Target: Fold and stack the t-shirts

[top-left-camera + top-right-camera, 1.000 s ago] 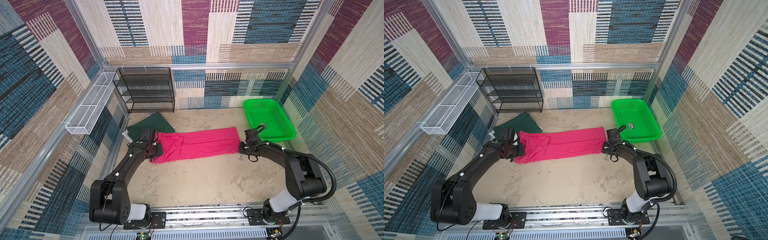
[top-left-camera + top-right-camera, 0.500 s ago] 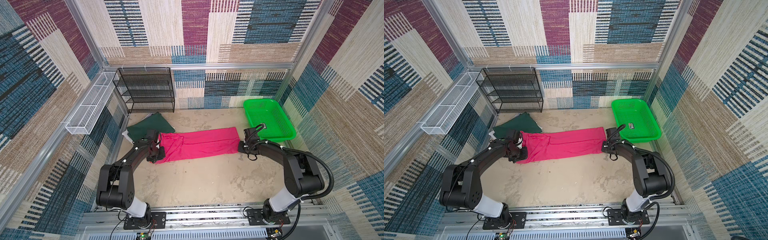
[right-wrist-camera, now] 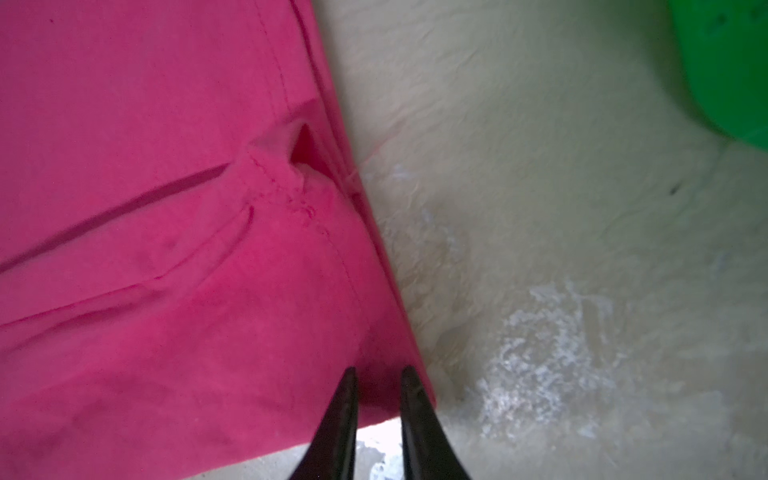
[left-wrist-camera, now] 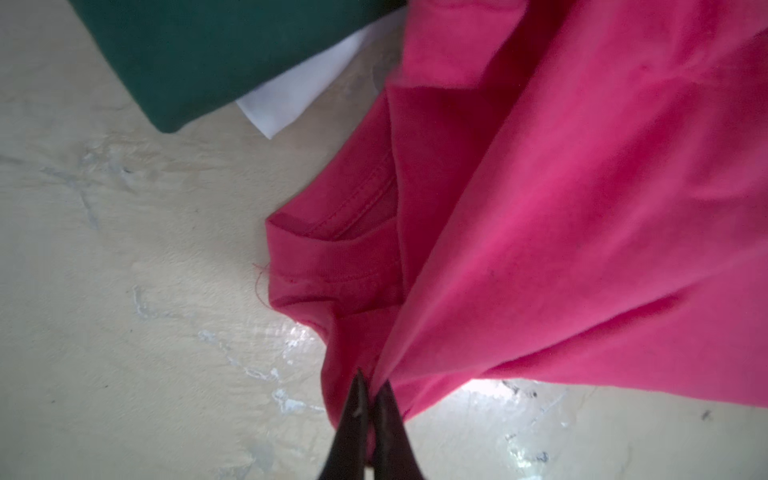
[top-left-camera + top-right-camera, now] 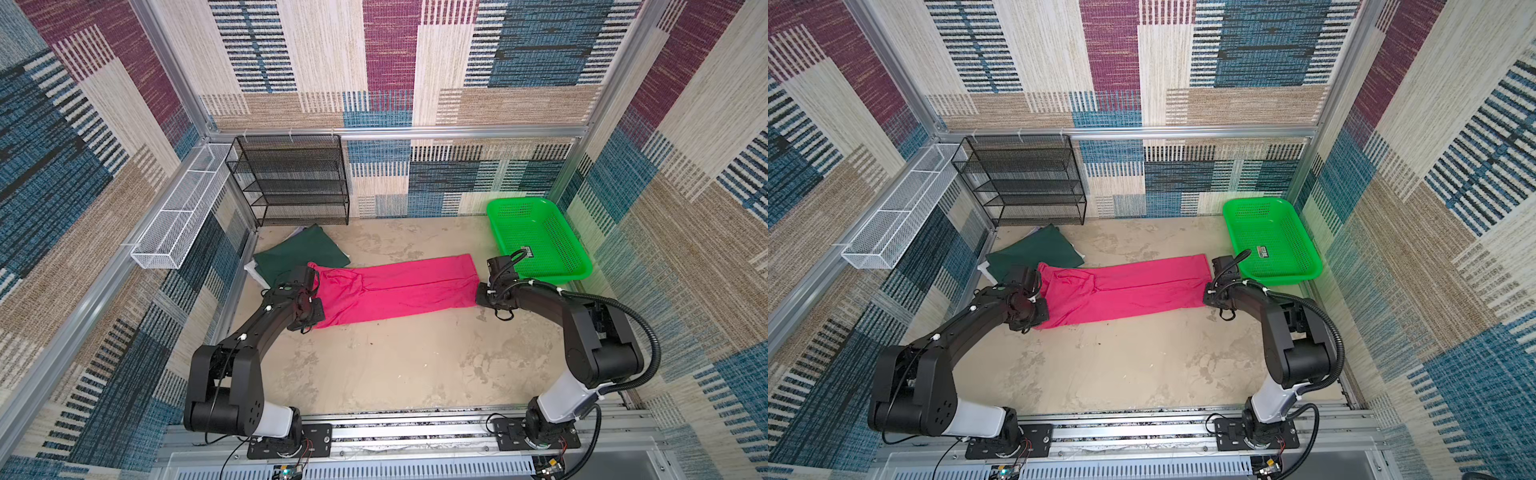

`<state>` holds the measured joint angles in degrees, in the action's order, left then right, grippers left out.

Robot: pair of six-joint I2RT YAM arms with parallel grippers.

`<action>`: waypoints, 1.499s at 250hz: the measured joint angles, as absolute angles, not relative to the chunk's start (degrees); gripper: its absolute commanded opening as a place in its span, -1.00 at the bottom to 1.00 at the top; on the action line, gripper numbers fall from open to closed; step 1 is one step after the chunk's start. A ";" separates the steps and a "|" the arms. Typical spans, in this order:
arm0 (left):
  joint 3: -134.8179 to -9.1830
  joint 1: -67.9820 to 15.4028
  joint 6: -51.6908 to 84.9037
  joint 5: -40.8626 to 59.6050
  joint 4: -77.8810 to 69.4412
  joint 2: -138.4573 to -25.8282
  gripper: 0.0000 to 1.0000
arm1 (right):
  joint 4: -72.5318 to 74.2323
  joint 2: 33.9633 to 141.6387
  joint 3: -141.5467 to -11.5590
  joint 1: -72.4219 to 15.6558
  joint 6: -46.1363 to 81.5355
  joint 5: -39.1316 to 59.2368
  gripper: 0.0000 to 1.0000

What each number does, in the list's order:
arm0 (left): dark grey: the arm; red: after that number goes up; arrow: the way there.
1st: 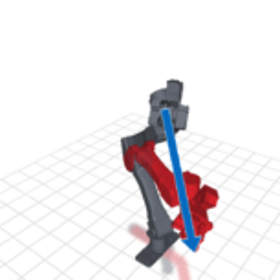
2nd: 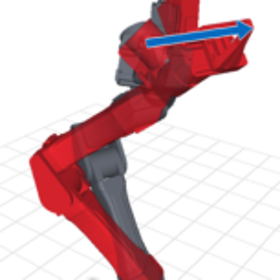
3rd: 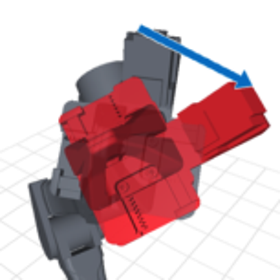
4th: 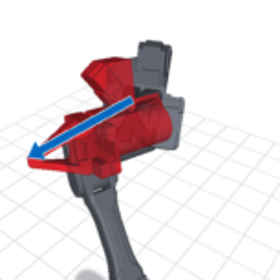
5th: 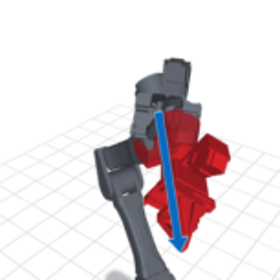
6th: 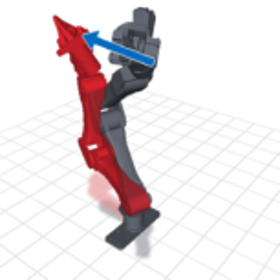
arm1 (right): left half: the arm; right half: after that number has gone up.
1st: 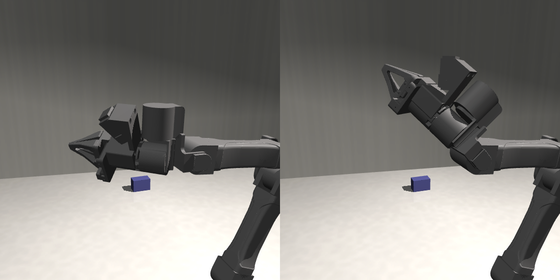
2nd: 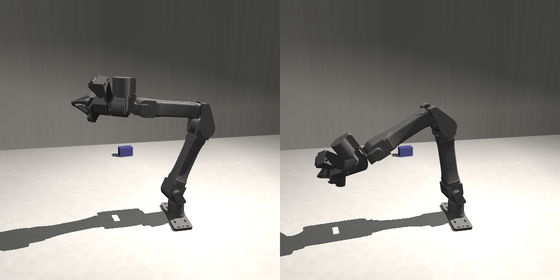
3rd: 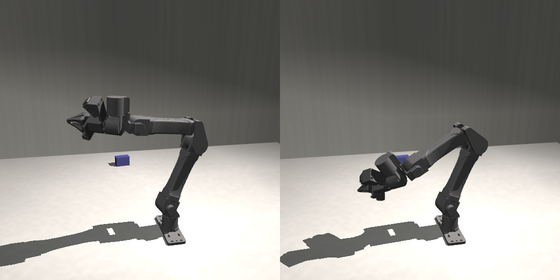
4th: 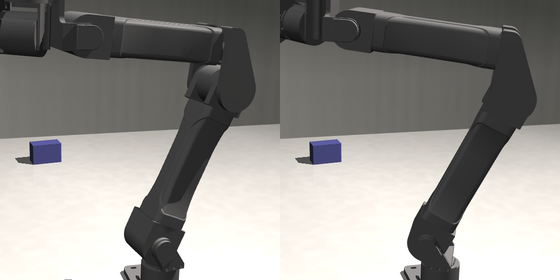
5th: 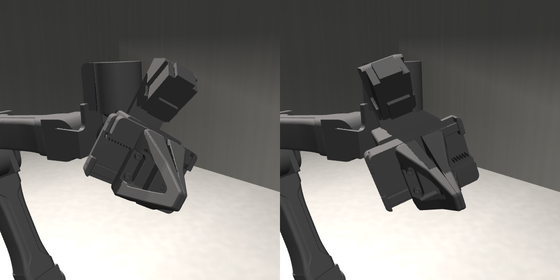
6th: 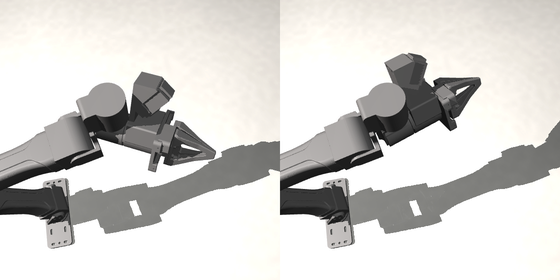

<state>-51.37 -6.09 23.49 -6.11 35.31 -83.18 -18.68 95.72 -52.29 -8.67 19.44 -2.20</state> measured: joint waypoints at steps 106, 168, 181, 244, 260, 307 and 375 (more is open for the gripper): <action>-50.15 -5.39 26.11 -7.66 34.63 -84.51 -1.00 | -14.00 97.93 -51.62 -8.49 19.00 -2.15 -1.00; -51.24 -3.51 26.96 -7.66 36.29 -81.19 -1.00 | -18.94 92.68 -49.58 -8.38 18.98 -3.25 -1.00; -51.83 -3.05 26.87 -8.01 37.04 -80.68 -0.99 | -20.05 91.29 -49.08 -8.38 18.98 -3.44 -1.00; -53.54 -2.37 26.46 -10.59 39.20 -82.61 -0.87 | -26.04 86.00 -44.86 -8.38 20.99 -3.42 -1.00; -54.04 -2.37 26.33 -10.50 39.16 -84.31 -0.76 | -27.18 85.34 -43.68 -8.38 21.76 -3.07 -1.00; -55.51 -2.28 26.24 -8.56 36.67 -89.12 -0.63 | -29.78 82.76 -41.30 -8.38 24.03 -2.79 -1.00; -57.98 -2.66 24.40 -11.75 36.49 -86.70 -0.56 | -39.18 76.03 -48.88 -8.27 25.65 -7.01 -0.46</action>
<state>-57.98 -2.66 24.40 -11.75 36.49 -86.70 -39.18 76.03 -48.88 -8.27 25.65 -7.01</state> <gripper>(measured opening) 0.216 0.222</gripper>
